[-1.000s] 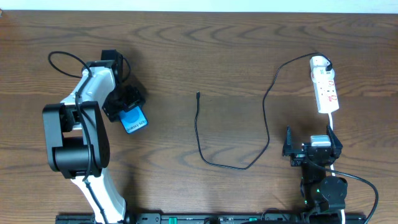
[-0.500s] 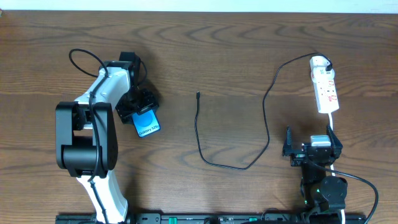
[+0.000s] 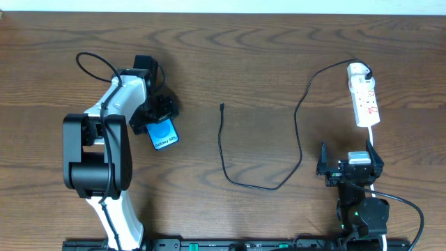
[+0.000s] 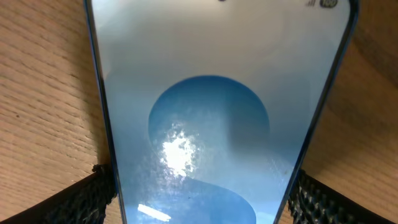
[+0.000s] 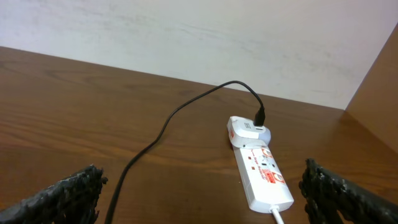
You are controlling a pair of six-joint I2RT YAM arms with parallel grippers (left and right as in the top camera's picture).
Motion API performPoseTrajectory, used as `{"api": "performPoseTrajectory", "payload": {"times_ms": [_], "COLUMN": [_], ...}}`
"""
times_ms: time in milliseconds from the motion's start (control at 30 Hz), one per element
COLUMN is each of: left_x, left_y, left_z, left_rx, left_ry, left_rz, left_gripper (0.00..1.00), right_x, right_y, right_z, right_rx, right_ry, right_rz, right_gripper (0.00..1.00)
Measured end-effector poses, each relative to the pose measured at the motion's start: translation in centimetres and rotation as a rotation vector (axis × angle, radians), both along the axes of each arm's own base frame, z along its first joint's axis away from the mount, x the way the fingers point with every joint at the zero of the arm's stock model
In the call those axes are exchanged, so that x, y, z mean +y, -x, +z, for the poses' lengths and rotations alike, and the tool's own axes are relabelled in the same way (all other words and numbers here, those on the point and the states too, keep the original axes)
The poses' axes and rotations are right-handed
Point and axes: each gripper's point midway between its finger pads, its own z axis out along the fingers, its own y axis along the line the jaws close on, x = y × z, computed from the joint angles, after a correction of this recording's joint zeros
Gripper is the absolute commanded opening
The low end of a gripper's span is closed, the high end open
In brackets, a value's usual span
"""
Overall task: Plug charger to phone and switch on socket
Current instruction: 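Lower the left gripper and grasp the phone's bottom edge, then lift the phone with the left gripper and carry it toward center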
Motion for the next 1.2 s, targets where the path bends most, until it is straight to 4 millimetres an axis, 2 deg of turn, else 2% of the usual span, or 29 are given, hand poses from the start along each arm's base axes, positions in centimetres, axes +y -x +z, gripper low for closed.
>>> {"api": "performPoseTrajectory", "payload": {"times_ms": [500,567,733,1200], "left_x": [0.46,0.44,0.49,0.44], "left_y": [-0.43,-0.44,-0.54,-0.37], "left_z": [-0.20,-0.20,-0.19,0.04], "left_rx": [-0.055,-0.056,-0.061,-0.051], "left_ry": [-0.030,-0.030,-0.033,-0.029], "left_rz": [0.001,0.001,0.004,0.003], "left_gripper": [0.91,0.89,0.75,0.75], "right_x": [0.00,0.00,0.00,0.00], "right_y": [0.00,0.00,0.00,0.00], "right_z": [-0.01,-0.01,-0.01,0.00], "right_rx": [0.000,0.000,0.000,0.000], "right_ry": [0.000,0.000,0.000,0.000], "right_rz": [0.000,0.000,0.000,0.000], "right_gripper": [0.99,0.99,0.99,0.99]}}
